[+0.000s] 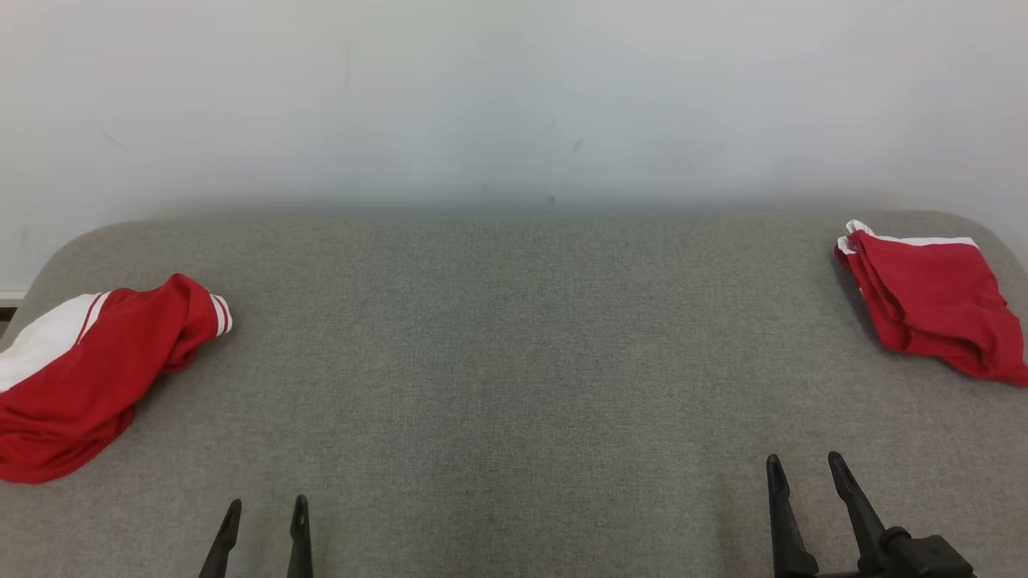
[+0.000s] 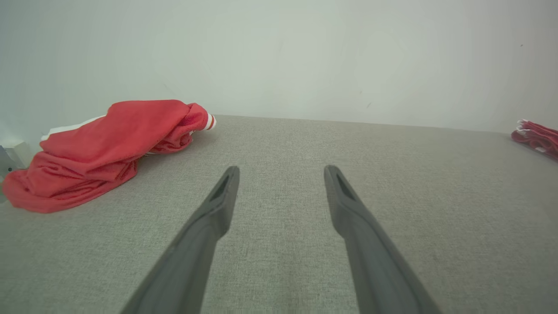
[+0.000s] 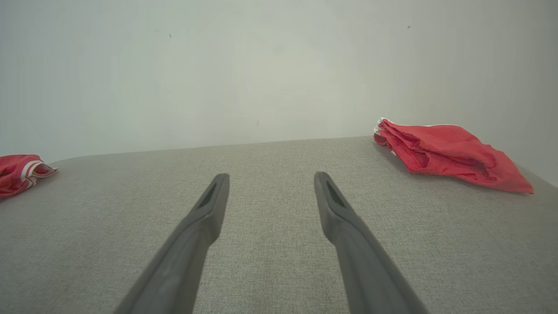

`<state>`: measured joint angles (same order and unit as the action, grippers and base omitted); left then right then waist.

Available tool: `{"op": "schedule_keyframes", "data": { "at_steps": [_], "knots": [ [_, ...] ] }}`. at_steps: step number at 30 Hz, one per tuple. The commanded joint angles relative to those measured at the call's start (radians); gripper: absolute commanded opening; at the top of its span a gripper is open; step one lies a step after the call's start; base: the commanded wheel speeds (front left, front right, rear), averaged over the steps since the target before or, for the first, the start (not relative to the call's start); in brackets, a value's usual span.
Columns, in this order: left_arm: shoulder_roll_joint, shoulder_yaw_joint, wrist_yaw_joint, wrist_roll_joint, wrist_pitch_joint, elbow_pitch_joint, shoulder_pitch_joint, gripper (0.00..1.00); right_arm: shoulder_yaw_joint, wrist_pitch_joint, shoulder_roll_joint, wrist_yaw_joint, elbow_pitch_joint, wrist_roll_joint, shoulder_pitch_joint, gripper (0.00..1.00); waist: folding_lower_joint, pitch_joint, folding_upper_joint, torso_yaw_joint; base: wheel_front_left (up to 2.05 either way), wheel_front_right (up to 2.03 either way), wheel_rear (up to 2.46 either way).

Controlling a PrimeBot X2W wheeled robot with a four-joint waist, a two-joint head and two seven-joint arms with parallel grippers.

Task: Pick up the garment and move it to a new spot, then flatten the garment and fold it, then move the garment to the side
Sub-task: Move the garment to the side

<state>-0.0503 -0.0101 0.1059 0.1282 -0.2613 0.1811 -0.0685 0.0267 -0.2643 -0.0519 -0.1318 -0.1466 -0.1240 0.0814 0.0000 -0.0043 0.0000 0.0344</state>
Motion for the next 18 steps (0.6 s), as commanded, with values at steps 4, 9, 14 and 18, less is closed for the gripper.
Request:
{"op": "schedule_keyframes", "data": {
  "at_steps": [4,9,14,18],
  "knots": [
    [0.000,-0.024,0.007,-0.016,-0.003,0.010,-0.017,1.00,-0.002,-0.002,0.003,0.002,-0.011,-0.007,0.012,1.00,0.0000,-0.009,0.0000,0.003,0.00,0.00,0.00],
    [0.000,-0.037,0.013,-0.020,-0.003,0.011,-0.023,1.00,-0.006,-0.002,0.003,0.002,-0.018,-0.012,0.014,1.00,0.0000,-0.015,0.0000,0.000,0.00,0.00,0.00],
    [0.000,-0.041,0.016,-0.021,-0.003,0.010,-0.025,1.00,-0.011,-0.002,0.003,0.002,-0.021,-0.015,0.014,1.00,0.0000,-0.019,0.0000,-0.006,0.00,0.00,0.00],
    [0.000,-0.039,0.014,-0.023,-0.003,0.007,-0.023,1.00,-0.013,-0.002,0.003,0.002,-0.024,-0.016,0.013,1.00,0.0000,-0.019,0.0000,-0.011,0.00,0.00,0.00]
  ]
}}
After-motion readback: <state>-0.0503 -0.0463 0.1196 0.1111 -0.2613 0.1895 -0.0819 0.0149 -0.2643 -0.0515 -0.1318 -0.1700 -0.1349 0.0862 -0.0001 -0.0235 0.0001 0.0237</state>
